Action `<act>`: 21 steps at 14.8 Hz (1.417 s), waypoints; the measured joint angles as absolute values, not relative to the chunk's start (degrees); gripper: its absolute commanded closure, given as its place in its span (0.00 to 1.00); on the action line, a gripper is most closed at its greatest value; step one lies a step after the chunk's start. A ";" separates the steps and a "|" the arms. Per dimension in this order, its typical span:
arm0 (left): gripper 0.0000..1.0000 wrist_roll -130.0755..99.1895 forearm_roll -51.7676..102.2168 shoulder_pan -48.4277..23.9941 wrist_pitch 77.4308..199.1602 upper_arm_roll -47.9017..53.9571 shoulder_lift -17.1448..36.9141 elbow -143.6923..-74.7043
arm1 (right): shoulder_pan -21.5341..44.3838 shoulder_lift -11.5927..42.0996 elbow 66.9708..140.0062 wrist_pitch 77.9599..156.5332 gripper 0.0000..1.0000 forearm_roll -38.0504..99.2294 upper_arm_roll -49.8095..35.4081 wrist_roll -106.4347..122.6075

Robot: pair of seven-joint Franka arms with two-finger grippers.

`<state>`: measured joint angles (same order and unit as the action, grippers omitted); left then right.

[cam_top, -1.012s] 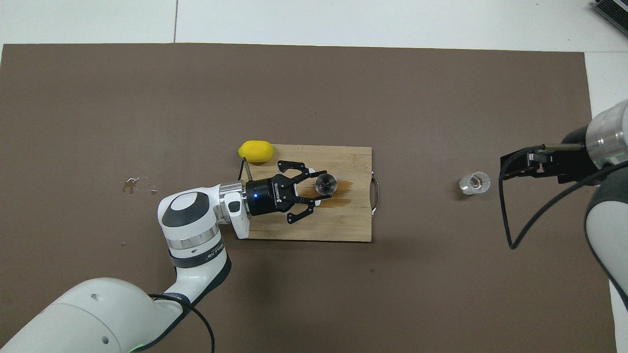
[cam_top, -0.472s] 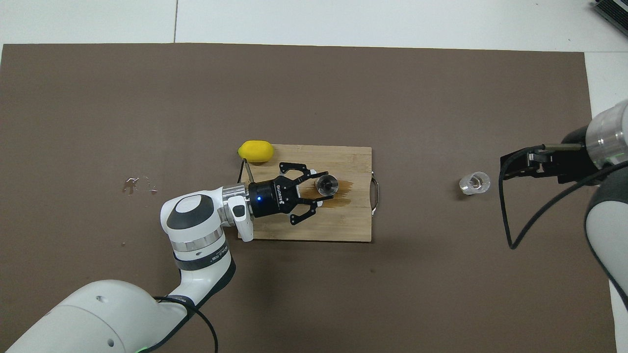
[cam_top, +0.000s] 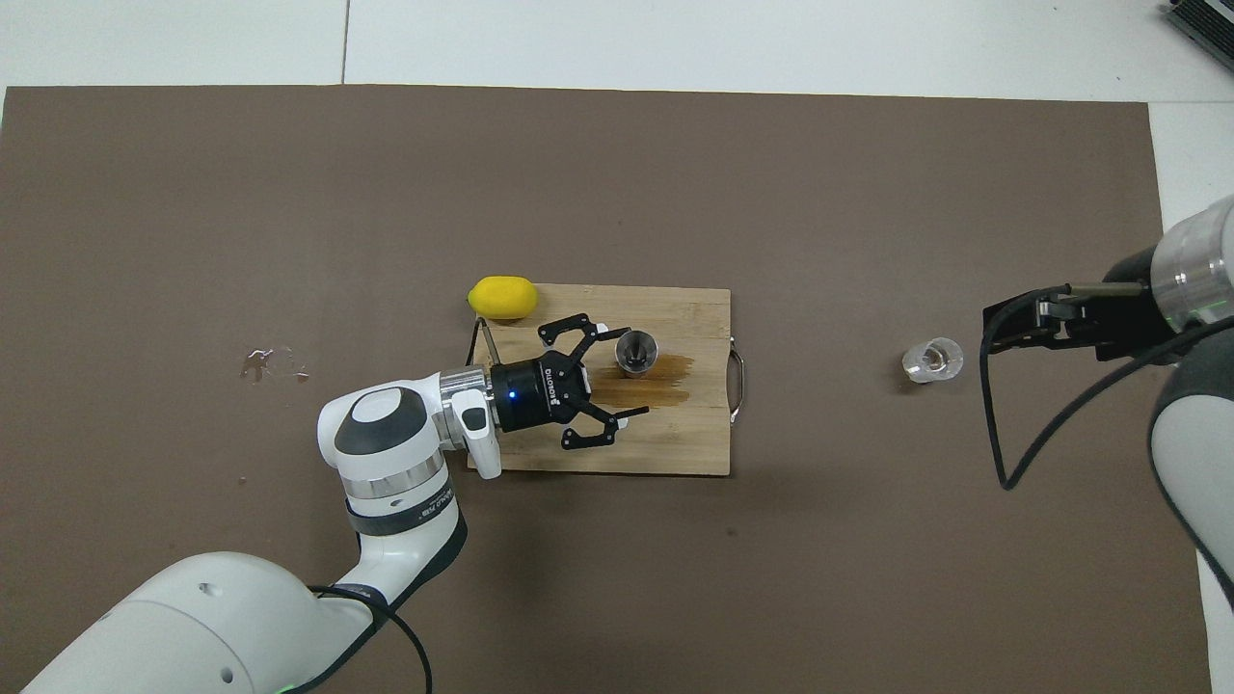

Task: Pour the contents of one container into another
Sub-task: 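Lower the metal cup onto the board and open the left gripper, then withdraw the left gripper while the right gripper opens toward the glass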

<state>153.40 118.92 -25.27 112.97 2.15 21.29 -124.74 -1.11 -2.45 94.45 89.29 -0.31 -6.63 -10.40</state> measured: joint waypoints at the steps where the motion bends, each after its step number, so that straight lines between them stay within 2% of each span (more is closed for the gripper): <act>1: 0.00 153.40 118.93 -25.26 113.08 2.05 21.29 -124.74 | -1.11 -2.45 94.45 89.29 0.00 -0.31 -6.63 -10.40; 7: 0.00 153.37 119.11 -24.08 112.22 1.41 21.28 -125.07 | -1.11 -2.45 94.45 89.29 0.00 -0.31 -6.63 -10.40; 15: 0.00 153.56 112.99 -18.12 106.91 1.11 19.92 -130.06 | -1.21 -2.50 94.45 87.68 0.01 -0.31 -6.48 -10.40; 21: 0.00 153.55 102.61 -11.95 106.80 0.86 13.77 -132.28 | -8.73 -2.48 95.10 87.66 0.00 6.12 -5.98 -15.06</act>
<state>153.55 102.61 -11.95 106.80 0.86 13.77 -132.28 -8.73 -2.48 95.10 87.66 6.12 -5.98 -15.06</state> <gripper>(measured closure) 0.000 0.000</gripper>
